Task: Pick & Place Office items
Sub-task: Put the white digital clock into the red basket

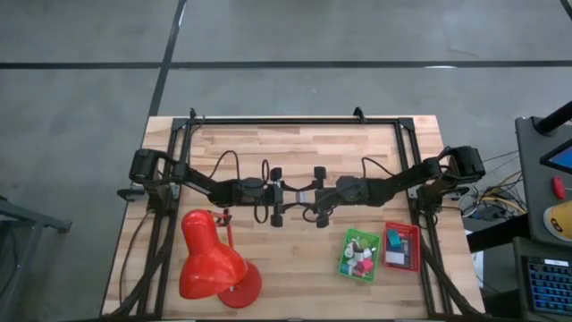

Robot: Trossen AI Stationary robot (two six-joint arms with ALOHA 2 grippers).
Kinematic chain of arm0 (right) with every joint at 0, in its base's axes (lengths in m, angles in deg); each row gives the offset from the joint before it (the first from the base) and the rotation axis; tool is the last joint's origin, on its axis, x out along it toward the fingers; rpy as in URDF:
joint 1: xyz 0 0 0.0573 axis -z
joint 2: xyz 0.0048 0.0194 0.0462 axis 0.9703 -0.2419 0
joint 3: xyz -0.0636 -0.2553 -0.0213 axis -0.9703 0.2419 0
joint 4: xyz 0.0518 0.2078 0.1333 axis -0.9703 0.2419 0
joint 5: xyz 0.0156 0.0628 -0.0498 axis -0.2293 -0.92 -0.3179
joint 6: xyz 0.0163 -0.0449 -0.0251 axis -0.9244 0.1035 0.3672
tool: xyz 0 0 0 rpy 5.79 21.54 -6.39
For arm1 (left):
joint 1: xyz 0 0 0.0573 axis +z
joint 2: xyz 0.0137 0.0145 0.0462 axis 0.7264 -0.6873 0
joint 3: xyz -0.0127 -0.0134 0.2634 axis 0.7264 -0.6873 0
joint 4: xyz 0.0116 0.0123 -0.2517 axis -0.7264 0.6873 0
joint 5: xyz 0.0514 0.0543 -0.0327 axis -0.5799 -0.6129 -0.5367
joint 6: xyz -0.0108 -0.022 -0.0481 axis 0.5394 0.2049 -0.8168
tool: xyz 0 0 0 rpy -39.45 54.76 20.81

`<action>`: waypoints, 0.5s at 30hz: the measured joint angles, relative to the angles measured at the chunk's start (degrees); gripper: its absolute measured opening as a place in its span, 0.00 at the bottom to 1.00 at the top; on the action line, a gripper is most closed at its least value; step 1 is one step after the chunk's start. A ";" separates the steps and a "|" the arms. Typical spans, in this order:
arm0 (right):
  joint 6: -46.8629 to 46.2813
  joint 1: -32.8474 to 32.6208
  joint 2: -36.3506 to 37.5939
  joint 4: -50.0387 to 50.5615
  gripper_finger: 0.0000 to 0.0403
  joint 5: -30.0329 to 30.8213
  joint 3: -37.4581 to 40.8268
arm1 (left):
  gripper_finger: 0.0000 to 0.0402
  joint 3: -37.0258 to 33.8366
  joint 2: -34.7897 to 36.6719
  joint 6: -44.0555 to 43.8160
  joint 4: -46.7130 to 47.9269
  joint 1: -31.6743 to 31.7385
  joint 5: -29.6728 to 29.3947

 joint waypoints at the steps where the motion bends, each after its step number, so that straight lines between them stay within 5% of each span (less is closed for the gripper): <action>1: -0.02 0.00 0.00 0.07 0.41 0.00 0.00 | 0.45 0.02 0.06 0.00 0.39 0.00 0.00; 15: 0.17 0.00 0.00 0.05 0.40 0.00 0.00 | 0.45 -0.03 0.06 0.00 0.87 0.00 -0.15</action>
